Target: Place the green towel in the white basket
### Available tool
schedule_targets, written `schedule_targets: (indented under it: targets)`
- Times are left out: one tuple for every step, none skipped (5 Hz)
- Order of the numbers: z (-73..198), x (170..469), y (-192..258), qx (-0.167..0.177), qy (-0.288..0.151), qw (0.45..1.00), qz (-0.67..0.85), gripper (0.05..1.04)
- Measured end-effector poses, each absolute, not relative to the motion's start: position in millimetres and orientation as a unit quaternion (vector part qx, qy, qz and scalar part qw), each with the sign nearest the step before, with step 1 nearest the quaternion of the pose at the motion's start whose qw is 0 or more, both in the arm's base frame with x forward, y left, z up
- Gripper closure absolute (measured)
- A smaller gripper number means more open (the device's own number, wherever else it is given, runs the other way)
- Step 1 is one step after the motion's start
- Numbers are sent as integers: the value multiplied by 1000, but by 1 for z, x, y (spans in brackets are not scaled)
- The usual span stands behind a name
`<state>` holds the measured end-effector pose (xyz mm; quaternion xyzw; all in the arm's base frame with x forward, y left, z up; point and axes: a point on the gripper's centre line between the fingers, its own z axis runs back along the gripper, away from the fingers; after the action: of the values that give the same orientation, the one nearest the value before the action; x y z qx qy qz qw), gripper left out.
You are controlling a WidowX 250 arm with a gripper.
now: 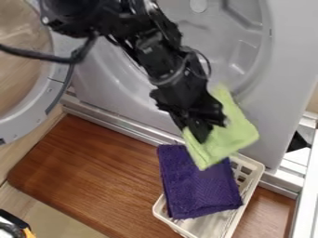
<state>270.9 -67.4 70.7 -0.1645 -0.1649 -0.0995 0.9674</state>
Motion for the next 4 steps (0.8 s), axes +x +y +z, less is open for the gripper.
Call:
schedule_targets:
  targets:
    - [58,259,-82,-163,-148,969,-116,972]
    - [38,254,-89,-151,-127,973,-124,972]
    - [16,253,-91,-145,-112,975,-125,973]
    - [-3,254,-89,-138,-93,978,-123,972]
